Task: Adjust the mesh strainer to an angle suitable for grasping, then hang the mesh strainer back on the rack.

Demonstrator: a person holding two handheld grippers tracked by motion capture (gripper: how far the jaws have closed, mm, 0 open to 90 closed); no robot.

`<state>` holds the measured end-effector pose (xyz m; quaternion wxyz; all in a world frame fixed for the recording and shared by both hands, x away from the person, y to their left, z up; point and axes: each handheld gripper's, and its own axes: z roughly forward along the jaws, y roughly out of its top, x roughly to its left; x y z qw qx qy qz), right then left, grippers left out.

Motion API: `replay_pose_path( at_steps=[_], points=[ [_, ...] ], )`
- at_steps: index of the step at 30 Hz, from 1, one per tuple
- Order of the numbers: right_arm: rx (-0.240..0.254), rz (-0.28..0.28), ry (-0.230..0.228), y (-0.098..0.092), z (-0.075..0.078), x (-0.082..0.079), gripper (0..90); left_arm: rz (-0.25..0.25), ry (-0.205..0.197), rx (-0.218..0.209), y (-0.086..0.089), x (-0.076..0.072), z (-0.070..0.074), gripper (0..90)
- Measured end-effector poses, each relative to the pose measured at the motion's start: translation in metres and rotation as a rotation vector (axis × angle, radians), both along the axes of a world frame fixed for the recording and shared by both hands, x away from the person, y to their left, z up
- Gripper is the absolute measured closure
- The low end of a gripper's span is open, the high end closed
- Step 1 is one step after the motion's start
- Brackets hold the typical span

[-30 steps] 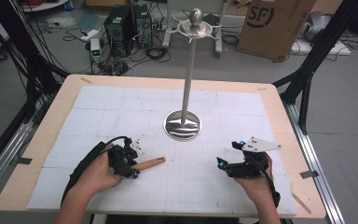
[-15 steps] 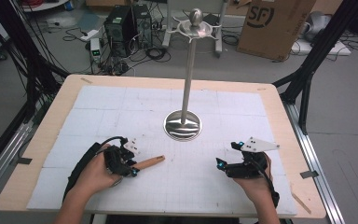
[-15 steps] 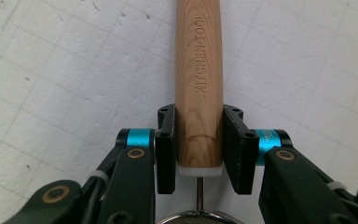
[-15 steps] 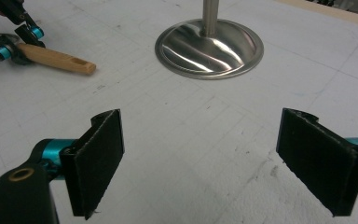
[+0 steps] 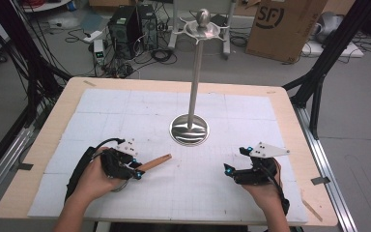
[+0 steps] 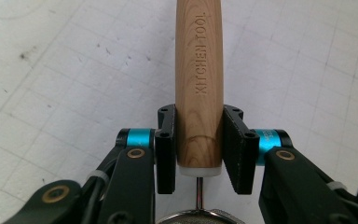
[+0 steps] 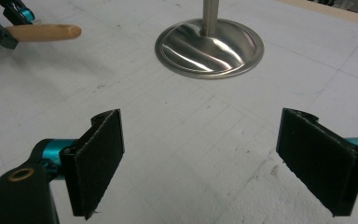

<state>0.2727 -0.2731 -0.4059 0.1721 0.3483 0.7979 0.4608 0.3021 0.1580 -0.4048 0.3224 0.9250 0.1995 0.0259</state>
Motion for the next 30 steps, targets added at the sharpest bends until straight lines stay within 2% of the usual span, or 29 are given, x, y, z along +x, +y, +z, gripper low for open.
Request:
replay_pose_path(
  at_steps=[9, 10, 12, 14, 25, 30],
  points=[
    [0.011, -0.009, -0.002, -0.002, 0.001, 0.001, 13.8, 0.001, -0.036, -0.088, 0.005, -0.002, 0.006, 68.6],
    [0.012, -0.01, -0.002, -0.002, 0.001, 0.001, 13.8, -0.001, -0.04, -0.11, 0.007, -0.003, 0.008, 68.6],
    [0.013, -0.012, -0.004, -0.003, 0.001, 0.002, 13.8, -0.002, -0.047, -0.121, 0.008, -0.003, 0.009, 68.6],
    [0.014, -0.014, -0.004, -0.004, 0.001, 0.002, 13.8, 0.007, -0.05, -0.156, 0.011, -0.003, 0.011, 68.6],
    [0.011, -0.015, -0.002, -0.004, 0.001, 0.002, 13.8, 0.03, -0.069, -0.221, 0.02, -0.003, 0.016, 68.6],
    [0.014, -0.017, -0.005, -0.005, 0.001, 0.002, 13.8, 0.034, -0.085, -0.286, 0.024, -0.003, 0.02, 68.6]
  ],
)
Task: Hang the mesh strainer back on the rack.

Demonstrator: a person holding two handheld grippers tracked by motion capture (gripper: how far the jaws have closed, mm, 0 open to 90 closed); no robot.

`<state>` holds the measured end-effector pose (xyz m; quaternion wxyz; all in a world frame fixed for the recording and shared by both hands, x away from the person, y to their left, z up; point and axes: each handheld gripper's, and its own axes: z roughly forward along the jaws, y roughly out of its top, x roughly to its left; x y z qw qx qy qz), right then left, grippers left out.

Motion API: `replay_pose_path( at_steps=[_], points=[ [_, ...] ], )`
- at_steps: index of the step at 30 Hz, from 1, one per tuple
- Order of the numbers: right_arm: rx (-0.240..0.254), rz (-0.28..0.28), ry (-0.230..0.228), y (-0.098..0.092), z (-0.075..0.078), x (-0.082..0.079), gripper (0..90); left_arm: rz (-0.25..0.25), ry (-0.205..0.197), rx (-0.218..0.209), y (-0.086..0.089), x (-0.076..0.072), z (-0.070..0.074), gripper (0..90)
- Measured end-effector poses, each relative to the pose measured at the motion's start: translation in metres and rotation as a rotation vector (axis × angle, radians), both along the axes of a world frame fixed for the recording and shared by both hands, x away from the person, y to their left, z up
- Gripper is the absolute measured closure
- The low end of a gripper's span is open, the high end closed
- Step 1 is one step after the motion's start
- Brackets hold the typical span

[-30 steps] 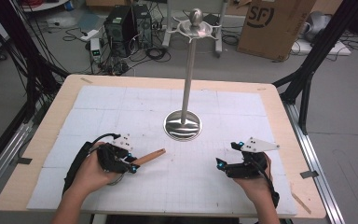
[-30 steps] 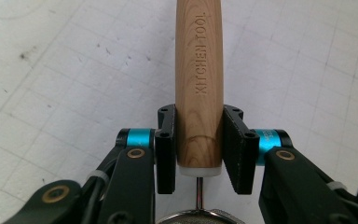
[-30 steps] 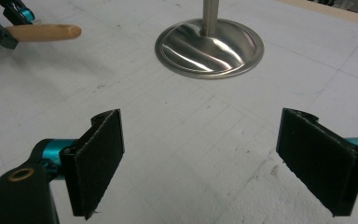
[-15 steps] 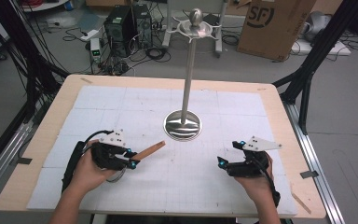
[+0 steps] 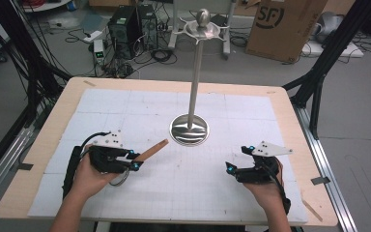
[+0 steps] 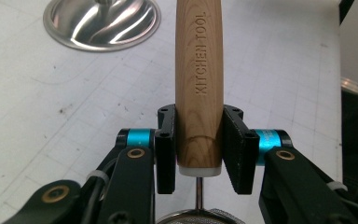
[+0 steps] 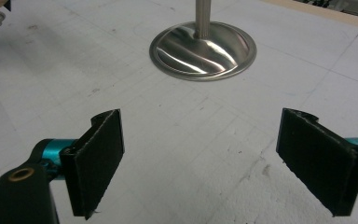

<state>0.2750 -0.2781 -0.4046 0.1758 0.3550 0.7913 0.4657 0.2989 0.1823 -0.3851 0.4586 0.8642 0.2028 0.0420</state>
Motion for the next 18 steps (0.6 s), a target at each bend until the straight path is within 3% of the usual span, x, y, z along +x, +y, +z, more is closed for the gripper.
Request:
replay_pose_path(
  at_steps=[8, 18],
  points=[
    [-0.005, 0.003, 0.001, 0.001, 0.001, -0.001, 13.8, -0.001, -0.02, -0.132, 0.006, 0.001, 0.008, 68.6],
    [0.008, 0.006, -0.016, 0.0, 0.005, -0.004, 13.8, -0.006, -0.076, -0.204, 0.001, 0.008, 0.036, 68.6]
  ],
)
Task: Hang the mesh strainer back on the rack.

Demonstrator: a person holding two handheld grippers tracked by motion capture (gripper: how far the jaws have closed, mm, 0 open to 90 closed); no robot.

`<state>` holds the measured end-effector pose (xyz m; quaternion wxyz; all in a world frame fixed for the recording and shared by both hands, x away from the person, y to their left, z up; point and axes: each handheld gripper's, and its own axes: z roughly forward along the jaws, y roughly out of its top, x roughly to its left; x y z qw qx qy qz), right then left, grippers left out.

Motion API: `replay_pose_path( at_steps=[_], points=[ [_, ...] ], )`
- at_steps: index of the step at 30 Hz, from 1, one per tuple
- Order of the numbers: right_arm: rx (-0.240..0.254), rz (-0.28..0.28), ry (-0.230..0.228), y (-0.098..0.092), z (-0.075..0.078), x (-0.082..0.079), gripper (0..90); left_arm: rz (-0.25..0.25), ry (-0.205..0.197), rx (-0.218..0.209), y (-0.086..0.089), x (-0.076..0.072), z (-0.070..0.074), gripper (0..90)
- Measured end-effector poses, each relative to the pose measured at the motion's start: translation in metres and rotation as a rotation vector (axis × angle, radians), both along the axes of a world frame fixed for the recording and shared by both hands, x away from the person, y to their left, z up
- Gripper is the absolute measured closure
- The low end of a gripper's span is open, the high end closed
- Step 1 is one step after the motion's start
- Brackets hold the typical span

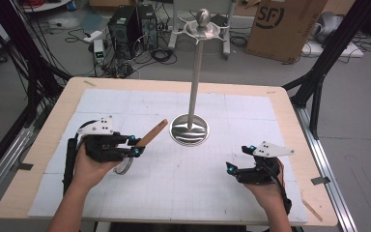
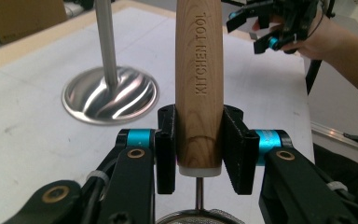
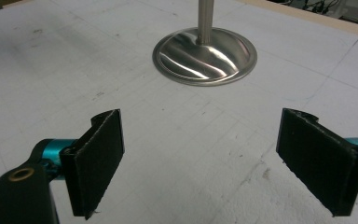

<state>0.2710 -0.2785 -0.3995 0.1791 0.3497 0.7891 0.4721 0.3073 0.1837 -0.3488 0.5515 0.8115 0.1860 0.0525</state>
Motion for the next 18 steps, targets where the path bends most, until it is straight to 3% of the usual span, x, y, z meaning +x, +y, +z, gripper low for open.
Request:
replay_pose_path(
  at_steps=[7, 11, 18],
  points=[
    [0.003, -0.003, -0.007, -0.002, 0.001, 0.0, 13.9, -0.033, -0.028, -0.034, -0.006, 0.006, 0.018, 68.6],
    [0.003, -0.002, -0.007, -0.002, 0.001, 0.0, 13.9, -0.049, -0.044, -0.027, -0.009, 0.012, 0.025, 68.6],
    [0.005, -0.004, -0.002, -0.002, 0.001, 0.0, 13.9, -0.073, -0.038, -0.079, -0.011, 0.023, 0.036, 68.6]
  ],
)
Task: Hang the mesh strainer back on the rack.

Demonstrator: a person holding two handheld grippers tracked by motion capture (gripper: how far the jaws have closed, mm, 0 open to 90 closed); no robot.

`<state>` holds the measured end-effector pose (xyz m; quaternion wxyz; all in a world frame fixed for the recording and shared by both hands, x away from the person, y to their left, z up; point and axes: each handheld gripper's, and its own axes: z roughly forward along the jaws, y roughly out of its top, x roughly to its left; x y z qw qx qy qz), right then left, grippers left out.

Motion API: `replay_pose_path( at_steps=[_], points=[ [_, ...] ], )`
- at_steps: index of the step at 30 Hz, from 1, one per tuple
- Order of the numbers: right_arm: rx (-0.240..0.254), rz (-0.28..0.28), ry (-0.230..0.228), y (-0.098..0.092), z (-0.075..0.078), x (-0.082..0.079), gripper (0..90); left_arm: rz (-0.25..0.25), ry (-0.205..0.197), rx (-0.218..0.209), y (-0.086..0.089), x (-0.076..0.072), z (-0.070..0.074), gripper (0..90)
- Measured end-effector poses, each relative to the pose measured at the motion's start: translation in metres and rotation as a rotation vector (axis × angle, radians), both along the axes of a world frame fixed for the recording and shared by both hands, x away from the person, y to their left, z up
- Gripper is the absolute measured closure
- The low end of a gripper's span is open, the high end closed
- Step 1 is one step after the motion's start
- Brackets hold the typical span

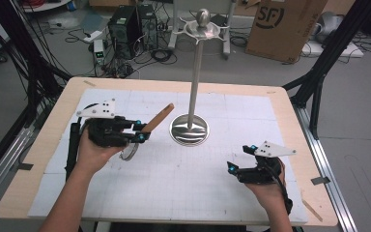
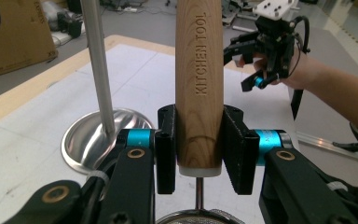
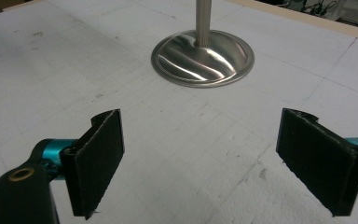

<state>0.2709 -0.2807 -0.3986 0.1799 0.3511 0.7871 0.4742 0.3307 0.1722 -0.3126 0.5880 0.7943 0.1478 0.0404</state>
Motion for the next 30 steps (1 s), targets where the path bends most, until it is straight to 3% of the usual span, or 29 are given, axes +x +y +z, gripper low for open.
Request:
replay_pose_path(
  at_steps=[14, 23, 30],
  points=[
    [0.004, 0.015, -0.002, 0.0, 0.0, 0.0, 13.9, -0.038, -0.015, -0.059, -0.004, 0.026, 0.036, 68.6],
    [0.008, 0.01, 0.003, 0.0, 0.0, 0.0, 13.9, -0.03, -0.046, -0.061, -0.007, 0.04, 0.067, 68.6],
    [0.002, 0.014, -0.001, 0.001, 0.0, 0.0, 13.9, -0.017, -0.058, -0.075, -0.006, 0.051, 0.083, 68.6]
  ],
)
